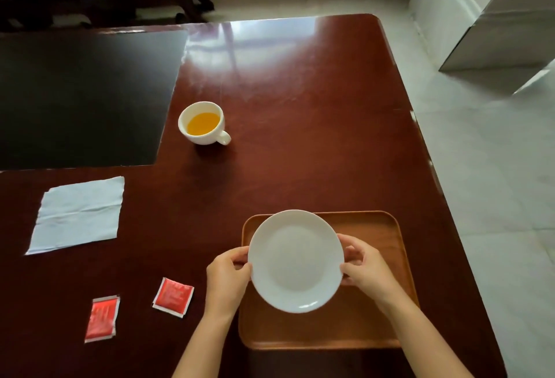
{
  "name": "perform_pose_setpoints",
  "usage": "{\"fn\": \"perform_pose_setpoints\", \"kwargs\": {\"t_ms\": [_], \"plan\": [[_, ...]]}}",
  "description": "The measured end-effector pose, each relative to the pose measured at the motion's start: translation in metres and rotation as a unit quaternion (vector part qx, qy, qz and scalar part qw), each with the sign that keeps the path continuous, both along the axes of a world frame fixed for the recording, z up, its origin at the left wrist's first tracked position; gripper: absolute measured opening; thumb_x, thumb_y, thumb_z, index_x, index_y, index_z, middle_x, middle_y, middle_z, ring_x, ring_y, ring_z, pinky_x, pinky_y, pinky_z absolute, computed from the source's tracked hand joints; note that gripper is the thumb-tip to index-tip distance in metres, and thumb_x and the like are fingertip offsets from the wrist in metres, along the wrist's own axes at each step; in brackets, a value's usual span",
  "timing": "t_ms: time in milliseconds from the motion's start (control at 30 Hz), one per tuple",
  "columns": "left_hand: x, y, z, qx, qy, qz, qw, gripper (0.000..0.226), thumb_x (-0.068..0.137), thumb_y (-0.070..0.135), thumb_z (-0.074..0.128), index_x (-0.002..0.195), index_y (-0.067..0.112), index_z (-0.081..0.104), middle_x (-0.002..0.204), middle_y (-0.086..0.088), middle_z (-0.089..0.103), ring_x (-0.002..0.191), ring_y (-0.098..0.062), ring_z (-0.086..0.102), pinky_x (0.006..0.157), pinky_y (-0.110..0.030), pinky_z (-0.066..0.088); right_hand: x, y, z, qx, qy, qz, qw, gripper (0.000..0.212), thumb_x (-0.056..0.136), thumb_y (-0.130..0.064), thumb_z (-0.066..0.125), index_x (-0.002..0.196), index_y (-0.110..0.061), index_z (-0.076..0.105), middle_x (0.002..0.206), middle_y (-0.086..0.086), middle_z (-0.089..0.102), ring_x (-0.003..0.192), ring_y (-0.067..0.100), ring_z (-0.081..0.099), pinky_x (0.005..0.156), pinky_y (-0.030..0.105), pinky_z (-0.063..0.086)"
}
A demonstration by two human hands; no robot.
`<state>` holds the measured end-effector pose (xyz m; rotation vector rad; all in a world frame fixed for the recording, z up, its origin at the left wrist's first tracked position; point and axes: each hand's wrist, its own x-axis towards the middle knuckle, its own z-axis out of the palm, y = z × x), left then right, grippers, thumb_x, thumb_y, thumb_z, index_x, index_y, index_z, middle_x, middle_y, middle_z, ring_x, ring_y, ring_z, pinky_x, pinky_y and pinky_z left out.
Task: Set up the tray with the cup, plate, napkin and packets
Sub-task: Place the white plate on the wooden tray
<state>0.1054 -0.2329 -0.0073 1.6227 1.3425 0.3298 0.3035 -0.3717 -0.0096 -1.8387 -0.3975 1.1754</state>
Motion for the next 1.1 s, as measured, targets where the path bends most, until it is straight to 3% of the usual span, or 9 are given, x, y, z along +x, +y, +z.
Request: {"fn": "perform_pose_setpoints", "kwargs": {"t_ms": [233, 333, 433, 600, 733, 800, 933, 1100], "plan": [[0.003, -0.008, 0.004, 0.067, 0.052, -0.022, 0.996, 0.025, 0.08, 0.017, 0.073, 0.105, 0.016, 0.071, 0.077, 0.024, 0.061, 0.072, 0.006, 0.058, 0.055, -0.002, 0.041, 0.003, 0.0, -0.005, -0.01, -0.037, 0.028, 0.999, 0.055, 0.081, 0.001, 0.063, 0.108, -0.047, 0.056, 0.097, -0.006, 0.064, 0.08, 0.018, 0.067, 0.058, 0.027, 0.059], [0.003, -0.009, 0.003, 0.077, 0.071, -0.024, 0.994, 0.022, 0.08, 0.016, 0.073, 0.102, 0.016, 0.072, 0.075, 0.024, 0.059, 0.07, 0.007, 0.057, 0.056, -0.001, 0.038, 0.004, 0.001, -0.008, -0.017, -0.089, 0.057, 0.994, 0.052, 0.081, -0.005, 0.066, 0.111, -0.046, 0.056, 0.105, -0.008, 0.061, 0.088, 0.016, 0.061, 0.055, 0.021, 0.057], [0.001, -0.007, 0.004, 0.072, 0.079, -0.024, 0.994, 0.022, 0.081, 0.016, 0.072, 0.102, 0.015, 0.071, 0.08, 0.015, 0.064, 0.072, 0.002, 0.059, 0.058, -0.005, 0.041, 0.005, 0.001, -0.011, -0.034, -0.12, 0.06, 0.99, 0.048, 0.081, -0.01, 0.068, 0.12, -0.036, 0.057, 0.107, -0.007, 0.06, 0.09, 0.013, 0.058, 0.055, 0.016, 0.055], [-0.004, -0.007, 0.002, 0.06, 0.091, -0.031, 0.994, 0.022, 0.081, 0.016, 0.071, 0.103, 0.013, 0.07, 0.084, 0.007, 0.067, 0.078, -0.006, 0.062, 0.062, -0.011, 0.045, 0.007, 0.001, -0.006, -0.036, -0.122, 0.09, 0.988, 0.049, 0.08, -0.01, 0.069, 0.12, -0.035, 0.057, 0.097, -0.013, 0.061, 0.085, 0.012, 0.06, 0.055, 0.016, 0.056], [-0.007, 0.0, 0.007, 0.062, 0.099, -0.05, 0.992, 0.029, 0.086, 0.019, 0.066, 0.113, 0.01, 0.065, 0.096, -0.002, 0.071, 0.079, -0.006, 0.061, 0.066, -0.013, 0.047, 0.018, 0.002, 0.002, -0.064, -0.164, 0.127, 0.976, 0.042, 0.08, -0.015, 0.069, 0.117, -0.031, 0.059, 0.09, -0.019, 0.058, 0.086, 0.009, 0.059, 0.071, 0.025, 0.057], [-0.009, 0.007, 0.011, 0.06, 0.097, -0.063, 0.992, 0.029, 0.088, 0.02, 0.064, 0.116, 0.012, 0.063, 0.099, -0.002, 0.07, 0.081, -0.006, 0.061, 0.068, -0.013, 0.047, 0.023, 0.006, 0.007, -0.075, -0.198, 0.127, 0.969, 0.035, 0.08, -0.018, 0.07, 0.113, -0.029, 0.06, 0.09, -0.016, 0.058, 0.085, 0.005, 0.057, 0.067, 0.018, 0.052], [-0.014, 0.022, 0.023, 0.038, 0.056, -0.082, 0.994, 0.011, 0.086, 0.017, 0.063, 0.094, 0.022, 0.068, 0.084, 0.011, 0.069, 0.079, -0.004, 0.065, 0.07, -0.019, 0.054, 0.025, 0.023, 0.02, -0.048, -0.245, 0.145, 0.957, 0.02, 0.081, -0.019, 0.069, 0.098, -0.027, 0.064, 0.088, -0.014, 0.062, 0.084, 0.002, 0.057, 0.06, 0.008, 0.039], [-0.023, 0.06, 0.031, 0.122, 0.047, -0.117, 0.985, 0.006, 0.083, 0.021, 0.067, 0.083, 0.025, 0.063, 0.083, 0.014, 0.066, 0.082, 0.0, 0.062, 0.076, -0.023, 0.055, 0.018, 0.076, 0.031, 0.004, -0.333, 0.215, 0.918, 0.017, 0.08, -0.016, 0.067, 0.095, -0.023, 0.066, 0.089, -0.006, 0.062, 0.081, 0.006, 0.058, 0.069, 0.024, 0.051]]}}
